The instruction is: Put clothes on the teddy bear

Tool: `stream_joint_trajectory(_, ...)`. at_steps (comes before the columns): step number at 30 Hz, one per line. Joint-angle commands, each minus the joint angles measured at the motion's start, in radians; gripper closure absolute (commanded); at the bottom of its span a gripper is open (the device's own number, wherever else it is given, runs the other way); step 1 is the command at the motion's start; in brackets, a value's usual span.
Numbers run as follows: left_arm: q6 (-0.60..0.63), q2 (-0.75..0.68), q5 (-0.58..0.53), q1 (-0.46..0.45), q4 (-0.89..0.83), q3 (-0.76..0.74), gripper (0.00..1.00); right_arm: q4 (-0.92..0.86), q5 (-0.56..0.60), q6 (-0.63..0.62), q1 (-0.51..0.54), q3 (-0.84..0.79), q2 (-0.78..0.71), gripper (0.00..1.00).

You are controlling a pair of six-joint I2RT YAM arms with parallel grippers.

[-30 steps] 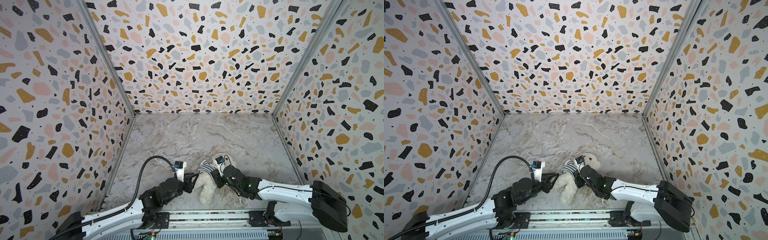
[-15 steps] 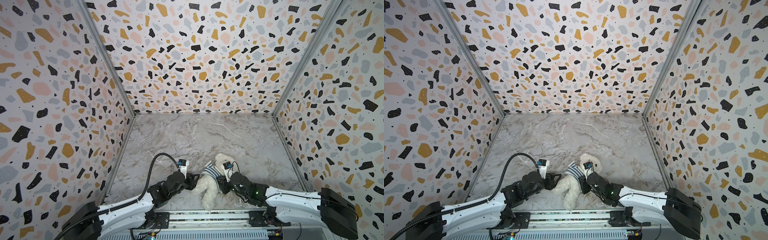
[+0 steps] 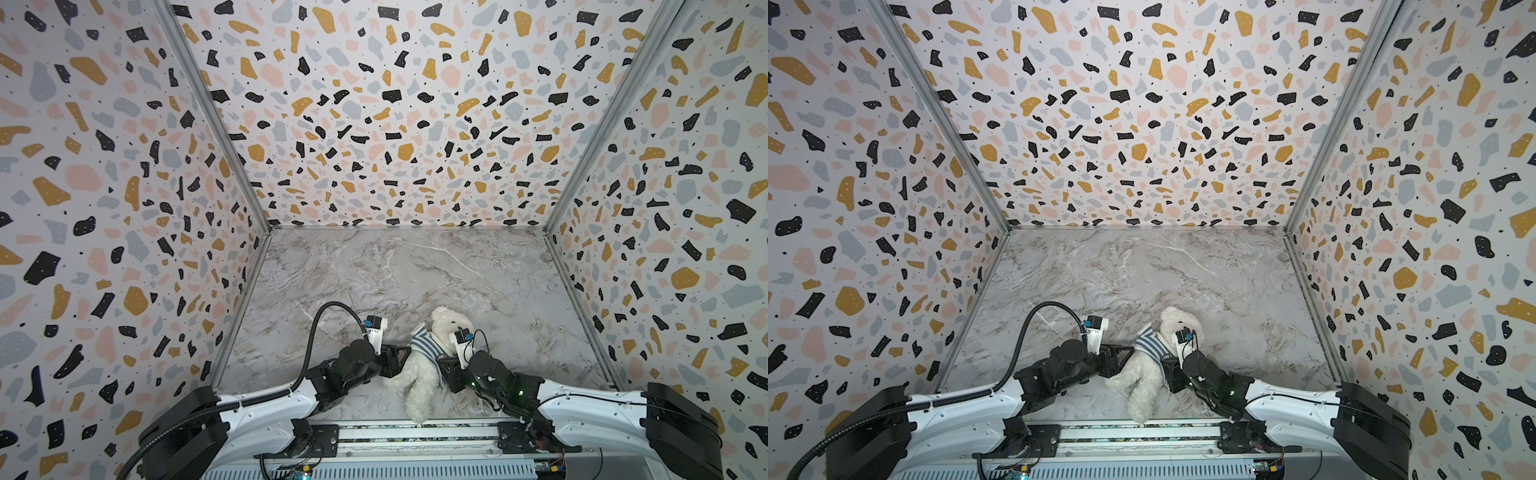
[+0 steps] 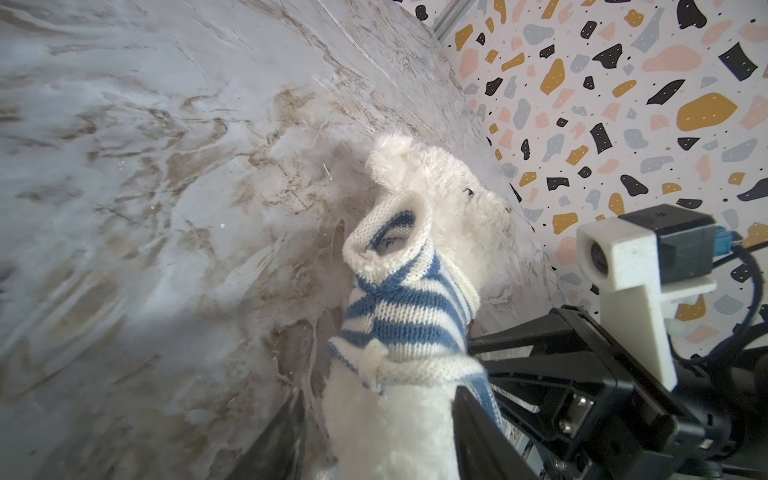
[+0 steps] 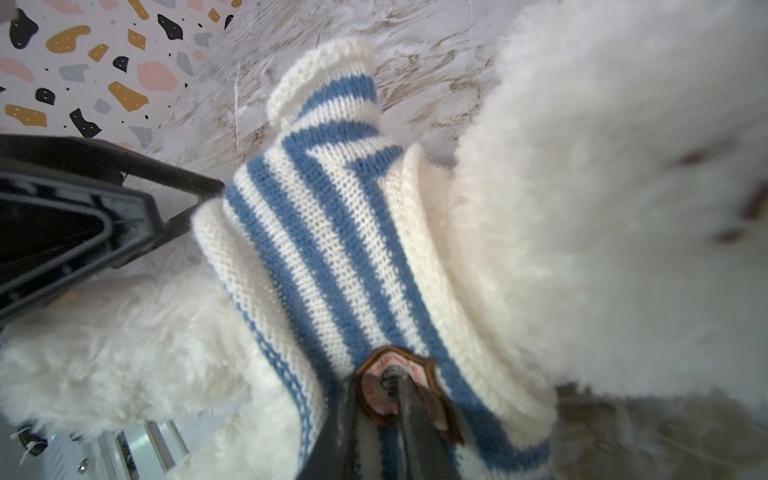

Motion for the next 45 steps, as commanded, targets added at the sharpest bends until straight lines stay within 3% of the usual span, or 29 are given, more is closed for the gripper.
stream_joint_trajectory(1,-0.024,0.06,0.026,0.007,0.1,0.055,0.43,-0.051,-0.022,0.031,0.002,-0.039,0.021,0.81)
stream_joint_trajectory(6,-0.033,0.187,0.075,0.007,0.138,0.099,0.43,-0.019,-0.023,0.048,0.016,-0.055,0.042,0.82)
stream_joint_trajectory(13,-0.054,0.261,0.074,0.006,0.175,0.116,0.44,0.022,-0.018,0.069,0.032,-0.071,0.067,0.82)
stream_joint_trajectory(21,-0.055,0.266,0.081,0.006,0.242,0.124,0.91,0.042,0.0,0.065,0.039,-0.073,0.066,0.82)
stream_joint_trajectory(23,-0.042,0.258,0.069,0.006,0.231,0.133,0.98,0.075,0.004,0.061,0.044,-0.084,0.052,0.82)
stream_joint_trajectory(26,-0.01,0.244,0.037,0.006,0.198,0.151,1.0,0.101,0.011,0.018,0.054,-0.069,0.044,0.8)
stream_joint_trajectory(32,0.177,0.156,-0.089,0.006,0.002,0.223,1.0,0.159,0.071,-0.07,0.096,-0.073,-0.053,0.72)
stream_joint_trajectory(38,0.449,0.048,-0.352,-0.009,-0.202,0.279,1.0,0.029,0.157,-0.174,0.097,-0.039,-0.258,0.62)
stream_joint_trajectory(45,0.698,0.107,-0.654,-0.193,-0.298,0.331,1.0,-0.136,0.185,-0.247,0.038,0.066,-0.406,0.54)
